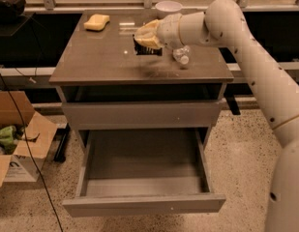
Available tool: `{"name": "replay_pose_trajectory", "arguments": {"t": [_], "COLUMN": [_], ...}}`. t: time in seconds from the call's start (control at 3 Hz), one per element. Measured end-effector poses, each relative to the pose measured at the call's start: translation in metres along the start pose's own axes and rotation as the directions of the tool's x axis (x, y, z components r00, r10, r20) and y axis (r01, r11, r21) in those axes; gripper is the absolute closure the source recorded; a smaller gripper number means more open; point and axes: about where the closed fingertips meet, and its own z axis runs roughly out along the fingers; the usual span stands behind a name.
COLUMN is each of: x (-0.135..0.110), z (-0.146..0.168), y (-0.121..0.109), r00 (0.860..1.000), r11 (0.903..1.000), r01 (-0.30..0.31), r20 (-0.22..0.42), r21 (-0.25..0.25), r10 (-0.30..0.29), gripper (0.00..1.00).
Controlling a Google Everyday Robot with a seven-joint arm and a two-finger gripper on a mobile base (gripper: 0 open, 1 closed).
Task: Pick rxbar chocolate from middle drawer and place on counter
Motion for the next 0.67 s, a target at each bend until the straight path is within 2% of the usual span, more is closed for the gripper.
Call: {"name": "replay_pose_trajectory", "arguments": {"t": [0.33,0.67], "x": [-0.0024,-0.0064], "z": [-0.0061,-0.0113], "y": [-0.0378,-0.0462], "r00": [0.999,0.999], "r11": [0.9975,0.9964], "r01": [-0.040,-0.036], "r20": [0.028,0.034], "r21": [0.058,0.076], "r10": [0.039,0.034], "gripper": [1.00,0.81]}}
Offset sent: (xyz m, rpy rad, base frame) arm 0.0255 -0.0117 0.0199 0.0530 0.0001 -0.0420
